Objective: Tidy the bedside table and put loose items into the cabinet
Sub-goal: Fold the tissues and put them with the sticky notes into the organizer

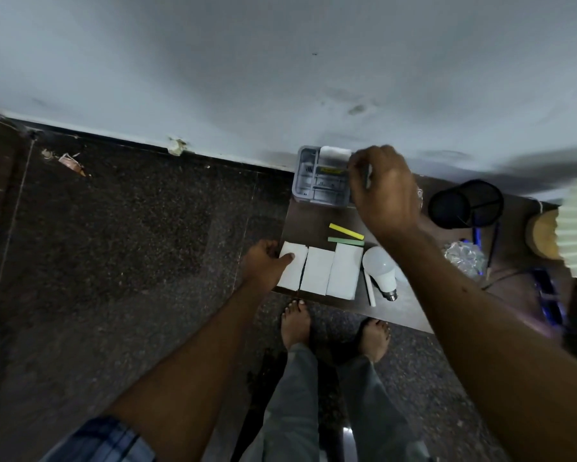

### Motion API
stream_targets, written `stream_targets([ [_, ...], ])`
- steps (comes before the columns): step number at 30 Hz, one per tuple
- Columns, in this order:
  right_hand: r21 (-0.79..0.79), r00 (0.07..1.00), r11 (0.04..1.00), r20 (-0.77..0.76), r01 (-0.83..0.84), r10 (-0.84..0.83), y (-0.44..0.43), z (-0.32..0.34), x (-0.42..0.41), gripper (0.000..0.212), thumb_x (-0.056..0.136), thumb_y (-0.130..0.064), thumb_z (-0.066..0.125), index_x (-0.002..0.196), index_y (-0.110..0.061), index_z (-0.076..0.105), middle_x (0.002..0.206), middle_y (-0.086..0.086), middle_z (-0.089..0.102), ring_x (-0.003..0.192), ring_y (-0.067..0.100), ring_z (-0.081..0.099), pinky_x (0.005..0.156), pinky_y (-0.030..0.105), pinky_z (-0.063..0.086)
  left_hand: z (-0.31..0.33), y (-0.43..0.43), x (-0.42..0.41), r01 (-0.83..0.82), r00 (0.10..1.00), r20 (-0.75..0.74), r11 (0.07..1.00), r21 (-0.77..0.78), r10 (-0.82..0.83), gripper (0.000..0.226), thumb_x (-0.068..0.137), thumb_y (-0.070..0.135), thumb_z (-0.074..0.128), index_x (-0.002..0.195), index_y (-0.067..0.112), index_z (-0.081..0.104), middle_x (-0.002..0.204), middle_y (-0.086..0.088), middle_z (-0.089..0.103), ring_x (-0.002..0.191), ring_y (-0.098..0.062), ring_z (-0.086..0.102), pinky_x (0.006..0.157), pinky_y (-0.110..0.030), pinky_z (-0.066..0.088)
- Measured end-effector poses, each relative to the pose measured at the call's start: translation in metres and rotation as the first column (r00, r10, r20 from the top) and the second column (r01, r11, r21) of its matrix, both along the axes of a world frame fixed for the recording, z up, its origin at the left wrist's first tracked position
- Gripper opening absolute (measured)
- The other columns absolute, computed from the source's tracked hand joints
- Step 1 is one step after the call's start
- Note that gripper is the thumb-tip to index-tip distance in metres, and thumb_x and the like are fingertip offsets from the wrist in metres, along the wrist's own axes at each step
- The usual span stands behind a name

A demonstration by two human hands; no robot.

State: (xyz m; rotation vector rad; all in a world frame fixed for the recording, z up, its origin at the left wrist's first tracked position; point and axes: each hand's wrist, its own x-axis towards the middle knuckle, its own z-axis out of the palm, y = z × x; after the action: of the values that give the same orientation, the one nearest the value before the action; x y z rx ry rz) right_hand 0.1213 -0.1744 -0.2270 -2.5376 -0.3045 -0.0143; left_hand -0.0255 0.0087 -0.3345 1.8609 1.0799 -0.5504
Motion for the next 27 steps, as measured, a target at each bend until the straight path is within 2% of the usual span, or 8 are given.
stream_targets([
  [4, 0.099, 0.988, 0.995, -0.151, -0.03, 0.045, 0.0, -0.017, -0.048, 0.004, 0.092, -0.016, 0.067, 0.095, -0.015, 0.068, 0.094, 0.002, 0.067, 0.079, 0.017, 0.06, 0.067, 0.036, 0.054, 0.002, 0.001, 0.001, -0.018, 1.0, 0.009, 1.0, 0.012, 0.018, 0.037, 0.075, 0.027, 0.086, 0.104, 0.01, 0.072, 0.105, -0.008, 0.076, 0.096, -0.025, 0.072, 0.089, -0.045, 0.059],
  [7, 0.089, 0.964, 0.992, -0.243, -0.088, 0.107, 0.005, -0.033, -0.078, 0.005, 0.09, -0.016, 0.071, 0.094, -0.016, 0.069, 0.093, 0.001, 0.068, 0.078, 0.015, 0.062, 0.068, 0.036, 0.056, 0.003, 0.002, -0.001, -0.013, 1.0, 0.008, 1.0, 0.015, 0.013, 0.035, 0.077, 0.028, 0.085, 0.105, 0.011, 0.073, 0.105, -0.007, 0.076, 0.095, -0.024, 0.072, 0.089, -0.045, 0.059],
  [10, 0.017, 0.928, 0.992, -0.35, -0.129, 0.127, 0.014, -0.048, -0.099, 0.015, 0.091, -0.024, 0.07, 0.104, -0.017, 0.071, 0.102, 0.001, 0.07, 0.091, 0.02, 0.067, 0.075, 0.036, 0.057, 0.004, 0.003, -0.004, -0.009, 1.0, 0.011, 1.0, 0.015, 0.009, 0.035, 0.078, 0.026, 0.084, 0.108, 0.011, 0.072, 0.108, -0.008, 0.076, 0.097, -0.024, 0.072, 0.089, -0.046, 0.06],
  [13, -0.104, 0.884, 0.972, -0.445, -0.211, 0.145, 0.026, -0.06, -0.114, 0.029, 0.094, -0.033, 0.066, 0.12, -0.02, 0.068, 0.115, 0.001, 0.067, 0.108, 0.022, 0.062, 0.084, 0.035, 0.055, 0.004, 0.004, -0.008, -0.021, 0.999, 0.035, 1.0, -0.012, 0.021, 0.032, 0.082, 0.017, 0.081, 0.11, 0.005, 0.071, 0.11, -0.013, 0.075, 0.099, -0.028, 0.072, 0.09, -0.047, 0.059],
  [16, -0.143, 0.841, 0.955, -0.519, -0.259, 0.15, 0.037, -0.07, -0.122, 0.038, 0.097, -0.036, 0.062, 0.132, -0.022, 0.063, 0.13, 0.001, 0.063, 0.117, 0.023, 0.06, 0.094, 0.035, 0.054, 0.003, 0.005, -0.009, -0.043, 0.998, 0.045, 0.999, -0.028, 0.044, 0.032, 0.083, 0.014, 0.08, 0.111, 0.003, 0.071, 0.111, -0.014, 0.075, 0.098, -0.027, 0.072, 0.089, -0.043, 0.06],
  [21, -0.23, 0.835, 0.919, -0.527, -0.319, 0.158, 0.048, -0.086, -0.127, 0.048, 0.096, -0.038, 0.061, 0.141, -0.023, 0.057, 0.143, 0.004, 0.056, 0.122, 0.026, 0.059, 0.097, 0.037, 0.052, 0.001, 0.01, -0.009, -0.085, 0.996, 0.028, 0.993, -0.08, 0.088, 0.033, 0.087, 0.018, 0.077, 0.116, 0.004, 0.072, 0.114, -0.015, 0.074, 0.101, -0.029, 0.072, 0.092, -0.046, 0.059],
  [27, -0.283, 0.804, 0.881, -0.573, -0.379, 0.162, 0.056, -0.099, -0.13, 0.053, 0.099, -0.041, 0.056, 0.149, -0.025, 0.047, 0.154, 0.006, 0.046, 0.128, 0.027, 0.057, 0.099, 0.037, 0.052, -0.001, 0.018, -0.007, -0.106, 0.994, -0.013, 0.979, -0.176, 0.105, 0.03, 0.089, 0.011, 0.073, 0.117, 0.001, 0.071, 0.118, -0.018, 0.073, 0.102, -0.031, 0.072, 0.091, -0.046, 0.06],
])
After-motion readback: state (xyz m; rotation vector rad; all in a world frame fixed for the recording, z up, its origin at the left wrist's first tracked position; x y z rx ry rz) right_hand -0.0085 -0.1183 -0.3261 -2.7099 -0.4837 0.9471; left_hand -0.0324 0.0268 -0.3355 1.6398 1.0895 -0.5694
